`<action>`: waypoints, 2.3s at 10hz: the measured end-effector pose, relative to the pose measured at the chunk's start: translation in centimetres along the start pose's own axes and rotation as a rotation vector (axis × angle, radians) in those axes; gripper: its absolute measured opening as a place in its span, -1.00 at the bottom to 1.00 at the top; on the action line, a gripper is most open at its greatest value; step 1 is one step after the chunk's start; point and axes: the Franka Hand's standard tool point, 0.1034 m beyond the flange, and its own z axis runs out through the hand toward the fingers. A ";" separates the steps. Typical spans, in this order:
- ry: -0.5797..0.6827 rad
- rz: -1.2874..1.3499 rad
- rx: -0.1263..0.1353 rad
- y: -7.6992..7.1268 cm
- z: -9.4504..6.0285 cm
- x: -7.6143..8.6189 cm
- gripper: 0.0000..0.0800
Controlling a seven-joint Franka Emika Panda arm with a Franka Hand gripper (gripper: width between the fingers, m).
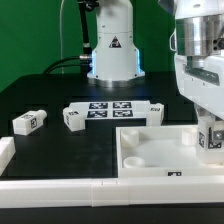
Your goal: Assemble one leg
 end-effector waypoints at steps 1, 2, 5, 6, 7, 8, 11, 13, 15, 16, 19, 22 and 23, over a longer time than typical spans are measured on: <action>0.000 -0.047 0.000 0.0 0.0 0.0 -0.04; -0.001 -0.088 0.005 -0.1 0.0 0.0 0.42; 0.006 -0.483 0.011 -0.2 0.1 0.2 0.61; 0.006 -0.596 0.009 -0.2 0.3 0.1 0.62; 0.008 -0.736 0.006 -0.2 0.3 -0.2 0.62; 0.008 -0.874 0.005 -0.2 0.3 -0.4 0.62; -0.015 -1.273 -0.019 0.0 0.3 -0.2 0.62; -0.010 -1.446 -0.026 -0.3 0.0 0.0 0.62; 0.035 -1.532 -0.002 -0.5 -0.6 0.4 0.62; 0.032 -1.542 -0.006 -0.4 -0.4 0.5 0.54; 0.032 -1.541 -0.007 -0.4 -0.3 0.6 0.07; 0.031 -1.485 -0.006 -0.3 -0.3 0.6 -0.27; 0.031 -1.416 -0.002 -0.3 -0.3 0.5 -0.27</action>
Offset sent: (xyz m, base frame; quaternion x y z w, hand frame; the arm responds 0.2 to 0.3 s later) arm 0.0076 0.0069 -0.0008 0.0173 -0.0004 -0.3667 0.9302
